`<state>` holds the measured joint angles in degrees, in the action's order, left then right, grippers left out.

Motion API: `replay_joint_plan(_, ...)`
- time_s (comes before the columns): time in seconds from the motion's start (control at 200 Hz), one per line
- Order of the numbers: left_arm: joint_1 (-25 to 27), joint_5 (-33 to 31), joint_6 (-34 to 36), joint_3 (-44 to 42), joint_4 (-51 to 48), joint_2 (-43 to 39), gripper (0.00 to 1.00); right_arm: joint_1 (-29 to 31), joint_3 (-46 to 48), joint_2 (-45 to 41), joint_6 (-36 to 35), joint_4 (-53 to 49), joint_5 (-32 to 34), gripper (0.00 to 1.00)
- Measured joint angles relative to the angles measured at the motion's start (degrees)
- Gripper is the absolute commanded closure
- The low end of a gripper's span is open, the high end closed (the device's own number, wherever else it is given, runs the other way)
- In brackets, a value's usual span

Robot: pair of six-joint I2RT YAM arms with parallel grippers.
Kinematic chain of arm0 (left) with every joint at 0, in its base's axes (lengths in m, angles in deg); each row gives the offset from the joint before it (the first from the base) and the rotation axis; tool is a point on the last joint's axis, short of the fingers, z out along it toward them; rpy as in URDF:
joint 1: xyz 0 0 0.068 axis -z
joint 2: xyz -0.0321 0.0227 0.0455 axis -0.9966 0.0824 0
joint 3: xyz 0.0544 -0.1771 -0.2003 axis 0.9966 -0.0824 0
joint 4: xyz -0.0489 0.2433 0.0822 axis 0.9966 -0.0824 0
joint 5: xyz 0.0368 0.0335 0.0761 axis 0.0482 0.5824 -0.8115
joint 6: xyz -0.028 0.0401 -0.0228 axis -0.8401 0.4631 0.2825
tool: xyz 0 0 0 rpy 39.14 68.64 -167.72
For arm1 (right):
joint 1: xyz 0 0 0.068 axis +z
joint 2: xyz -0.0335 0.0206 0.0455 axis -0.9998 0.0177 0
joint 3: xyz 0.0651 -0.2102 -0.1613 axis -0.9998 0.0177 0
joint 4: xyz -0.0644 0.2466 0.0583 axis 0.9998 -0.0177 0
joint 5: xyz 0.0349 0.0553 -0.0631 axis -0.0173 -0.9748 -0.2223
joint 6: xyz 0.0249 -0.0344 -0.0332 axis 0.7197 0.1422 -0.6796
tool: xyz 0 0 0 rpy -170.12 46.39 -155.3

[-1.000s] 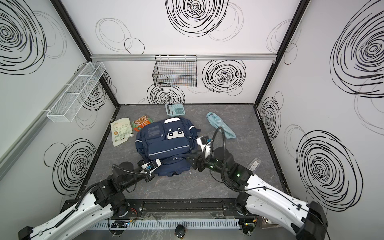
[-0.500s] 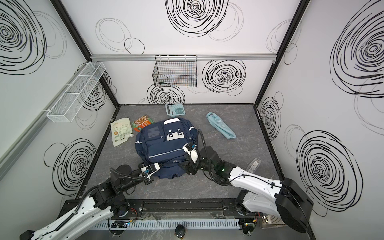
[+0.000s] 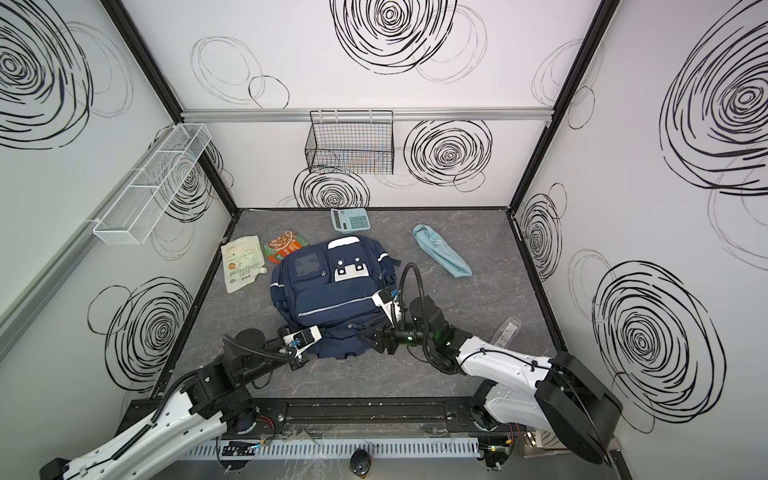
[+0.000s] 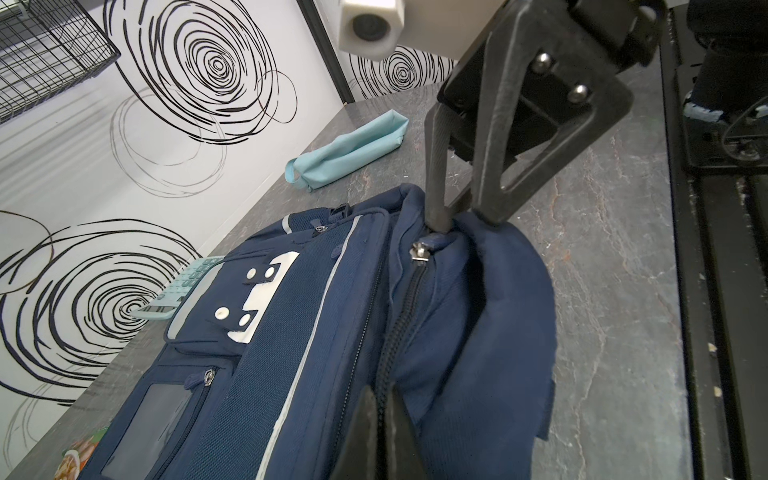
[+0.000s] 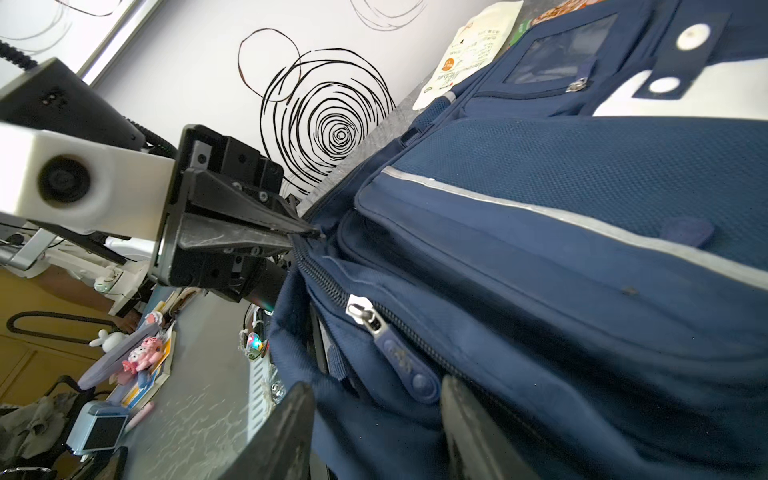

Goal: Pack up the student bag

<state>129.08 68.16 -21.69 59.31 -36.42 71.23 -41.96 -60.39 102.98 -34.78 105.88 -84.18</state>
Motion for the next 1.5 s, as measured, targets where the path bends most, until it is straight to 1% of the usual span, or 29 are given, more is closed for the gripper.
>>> replay_joint_plan(0.115, 0.0, 0.5, 0.0, 0.0, 0.0, 0.1, 1.0, 0.6, 0.8, -0.3, 1.3, 0.7, 0.5, 0.42)
replay_joint_plan(0.225, 0.0, 0.8, 0.0, 0.0, 0.0, 0.2, 1.0, 0.5, 0.9, 0.3, 2.5, 1.2, 0.9, 0.36)
replay_joint_plan(0.445, 0.0, 0.8, 0.0, -0.3, 0.0, 0.2, 1.0, -2.0, 0.9, 5.1, 6.1, 4.1, -0.2, 0.28)
replay_joint_plan(0.59, 0.0, 1.0, 0.0, -0.7, 0.0, 0.2, 1.0, -2.2, 0.9, 6.9, 6.7, 4.7, -0.7, 0.25)
replay_joint_plan(0.705, 0.0, 1.1, 0.0, -0.7, 0.1, 0.2, 1.0, -2.2, 0.9, 7.7, 7.1, 6.2, -2.2, 0.2)
replay_joint_plan(0.81, 0.0, 1.4, 0.0, -0.7, 0.3, 0.1, 1.0, -2.2, 0.5, 8.7, 6.9, 7.2, -3.5, 0.19)
replay_joint_plan(1.081, 0.0, 1.7, -0.3, -0.7, 1.3, 0.3, 1.0, -2.0, -2.8, 11.3, 5.9, 8.8, -7.0, 0.27)
replay_joint_plan(1.366, -0.1, 1.9, -0.3, -0.7, 2.5, 0.3, 1.0, -2.3, -3.3, 9.3, 4.3, 8.7, -6.7, 0.51)
replay_joint_plan(1.501, -0.1, 1.9, -0.5, -0.7, 3.5, 0.3, 1.0, -2.5, -3.2, 7.4, 3.8, 8.7, -6.4, 0.58)
